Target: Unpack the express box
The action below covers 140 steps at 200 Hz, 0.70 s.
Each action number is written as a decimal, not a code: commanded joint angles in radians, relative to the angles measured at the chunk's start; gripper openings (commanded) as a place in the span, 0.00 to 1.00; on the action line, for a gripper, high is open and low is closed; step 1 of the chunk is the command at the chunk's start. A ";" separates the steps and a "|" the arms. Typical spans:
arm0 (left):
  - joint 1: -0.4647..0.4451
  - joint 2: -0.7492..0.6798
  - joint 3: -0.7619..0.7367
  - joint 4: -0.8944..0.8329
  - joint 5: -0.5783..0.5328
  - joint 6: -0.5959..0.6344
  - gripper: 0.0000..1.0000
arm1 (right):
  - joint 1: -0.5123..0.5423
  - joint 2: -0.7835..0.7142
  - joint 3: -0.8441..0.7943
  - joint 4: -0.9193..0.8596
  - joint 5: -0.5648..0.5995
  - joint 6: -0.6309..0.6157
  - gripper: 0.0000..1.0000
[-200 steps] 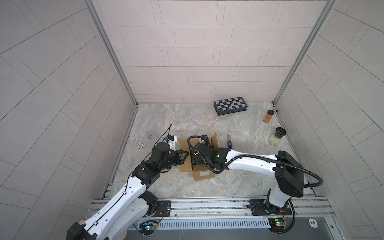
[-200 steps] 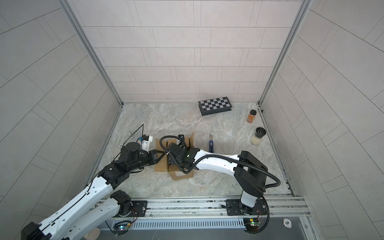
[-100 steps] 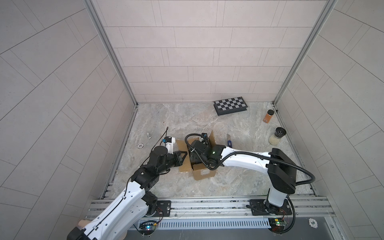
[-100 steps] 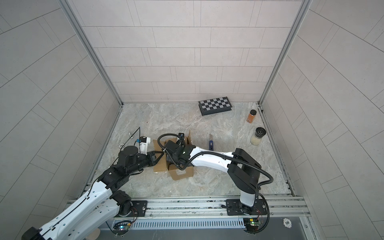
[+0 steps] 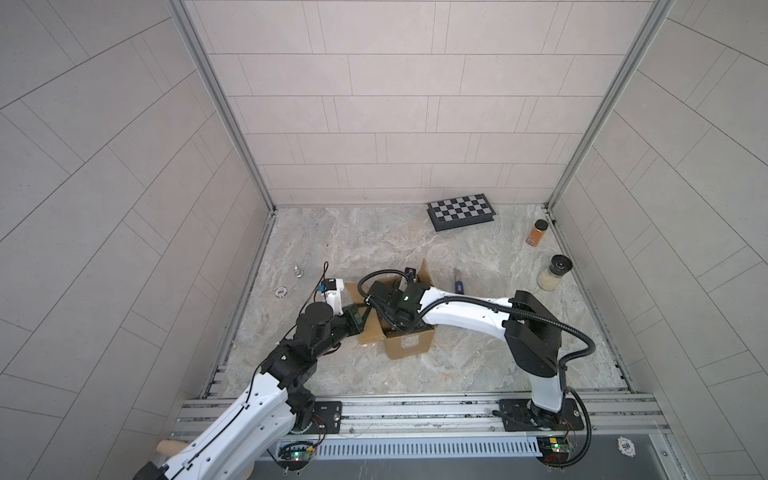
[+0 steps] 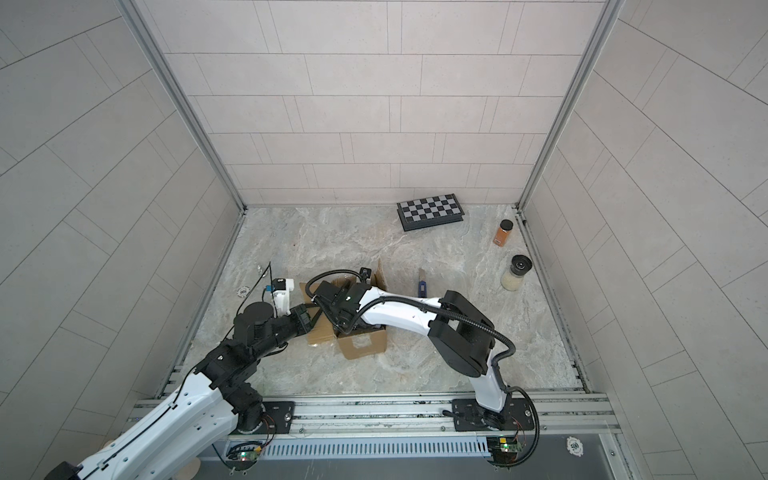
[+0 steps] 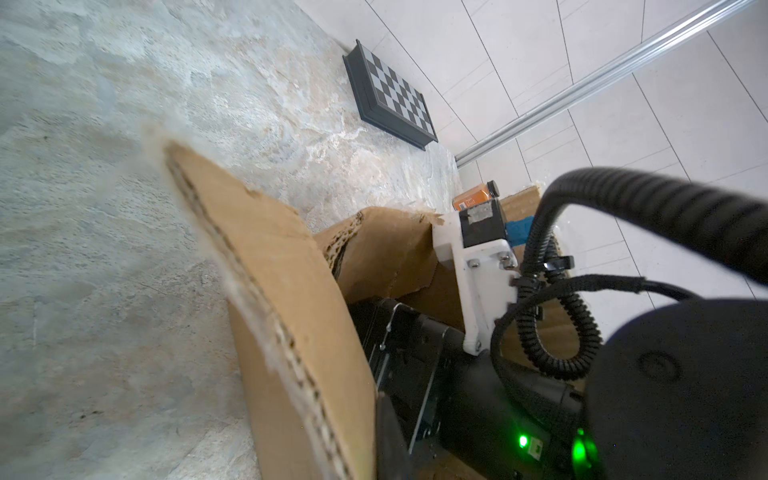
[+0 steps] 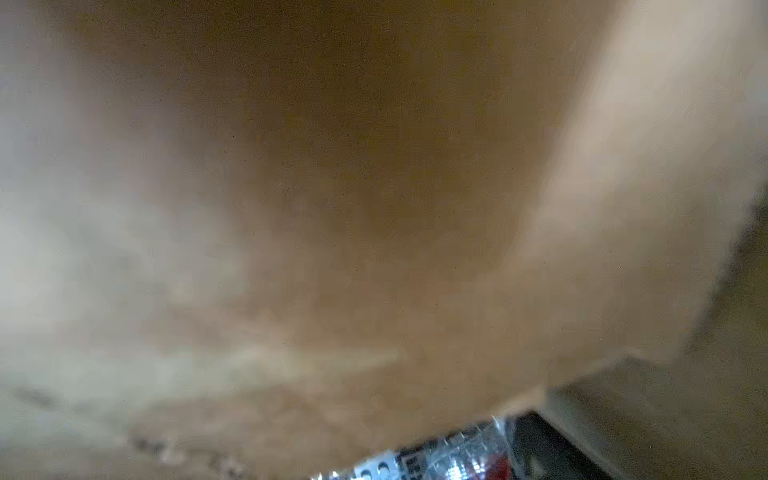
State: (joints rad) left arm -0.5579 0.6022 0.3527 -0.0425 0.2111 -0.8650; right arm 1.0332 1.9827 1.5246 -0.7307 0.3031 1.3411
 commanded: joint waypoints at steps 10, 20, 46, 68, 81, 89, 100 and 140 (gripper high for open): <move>-0.019 -0.008 -0.012 0.033 -0.027 0.022 0.00 | -0.027 0.125 0.022 0.053 -0.061 0.183 0.95; -0.019 -0.010 -0.012 0.034 -0.027 0.025 0.00 | -0.027 0.131 0.018 0.069 -0.068 0.177 0.89; -0.020 -0.005 -0.011 0.041 -0.026 0.029 0.00 | -0.028 0.135 -0.025 0.150 -0.094 0.156 0.80; -0.019 0.003 -0.004 0.043 -0.023 0.030 0.00 | -0.029 0.145 -0.067 0.248 -0.135 0.110 0.66; -0.019 0.011 0.004 0.043 -0.022 0.035 0.00 | -0.030 0.150 -0.084 0.285 -0.158 0.097 0.56; -0.019 0.018 0.008 0.041 -0.021 0.038 0.00 | -0.029 0.151 -0.096 0.315 -0.167 0.090 0.49; -0.019 0.025 0.012 0.039 -0.022 0.040 0.00 | -0.030 0.148 -0.112 0.360 -0.173 0.068 0.34; -0.019 0.028 0.024 0.000 -0.060 0.040 0.00 | -0.030 0.101 -0.061 0.397 -0.148 -0.085 0.00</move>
State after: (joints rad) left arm -0.5674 0.6266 0.3561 -0.0101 0.1436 -0.8646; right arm 1.0019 2.0495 1.4548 -0.3656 0.2840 1.3361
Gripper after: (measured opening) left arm 0.055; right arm 0.045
